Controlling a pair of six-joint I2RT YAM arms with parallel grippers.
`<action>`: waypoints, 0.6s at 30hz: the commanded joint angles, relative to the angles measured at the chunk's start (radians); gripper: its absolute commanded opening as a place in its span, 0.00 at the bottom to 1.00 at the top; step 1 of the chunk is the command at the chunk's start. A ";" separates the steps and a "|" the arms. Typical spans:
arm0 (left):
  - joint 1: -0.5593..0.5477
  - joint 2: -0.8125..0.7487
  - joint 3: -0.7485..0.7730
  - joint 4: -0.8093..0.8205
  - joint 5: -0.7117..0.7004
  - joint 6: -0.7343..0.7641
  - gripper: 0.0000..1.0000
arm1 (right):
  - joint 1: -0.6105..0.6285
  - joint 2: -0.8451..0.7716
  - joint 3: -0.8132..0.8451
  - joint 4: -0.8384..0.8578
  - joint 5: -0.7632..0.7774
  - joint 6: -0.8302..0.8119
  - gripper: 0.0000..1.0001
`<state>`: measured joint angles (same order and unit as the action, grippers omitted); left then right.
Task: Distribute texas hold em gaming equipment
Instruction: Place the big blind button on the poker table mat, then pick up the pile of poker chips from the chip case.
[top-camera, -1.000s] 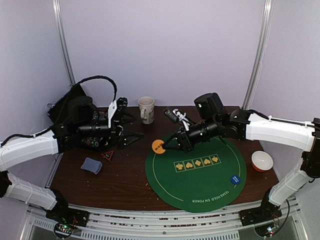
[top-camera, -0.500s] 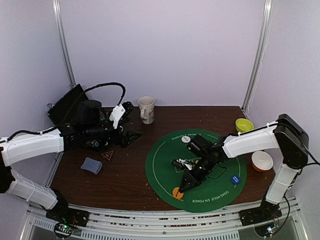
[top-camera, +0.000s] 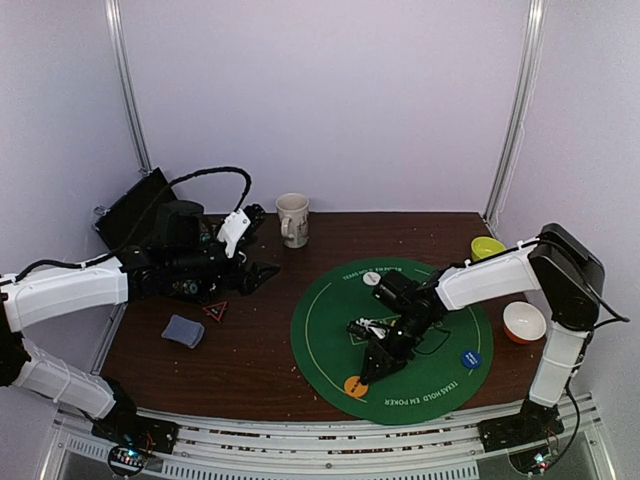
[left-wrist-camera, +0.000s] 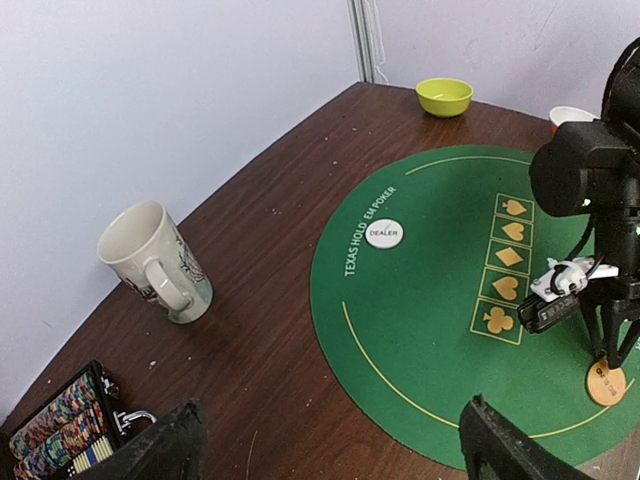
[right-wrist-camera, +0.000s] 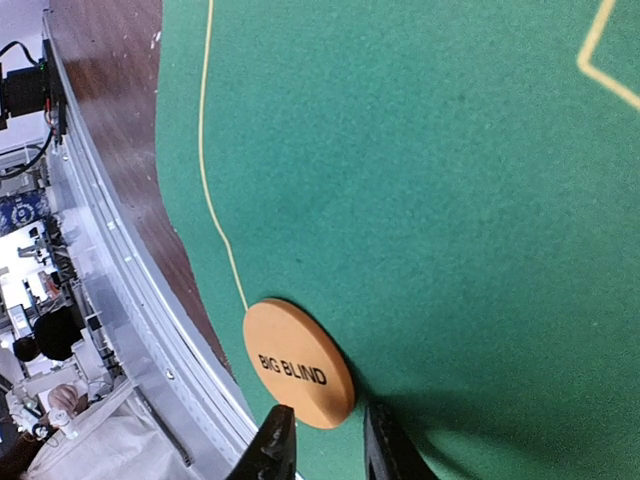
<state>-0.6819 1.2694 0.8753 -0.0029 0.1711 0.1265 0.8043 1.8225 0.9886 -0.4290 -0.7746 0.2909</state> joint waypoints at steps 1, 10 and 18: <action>0.010 0.018 0.026 0.015 0.007 0.020 0.90 | -0.004 -0.032 0.063 -0.143 0.183 -0.021 0.28; 0.020 0.046 0.122 -0.127 -0.057 0.011 0.91 | -0.010 -0.210 0.243 -0.251 0.431 -0.060 0.47; 0.187 0.130 0.337 -0.482 -0.144 -0.126 0.91 | -0.161 -0.443 0.174 -0.090 0.661 -0.070 0.65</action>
<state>-0.5819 1.3621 1.1248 -0.2970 0.0986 0.0799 0.7204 1.4567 1.2076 -0.5793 -0.2760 0.2352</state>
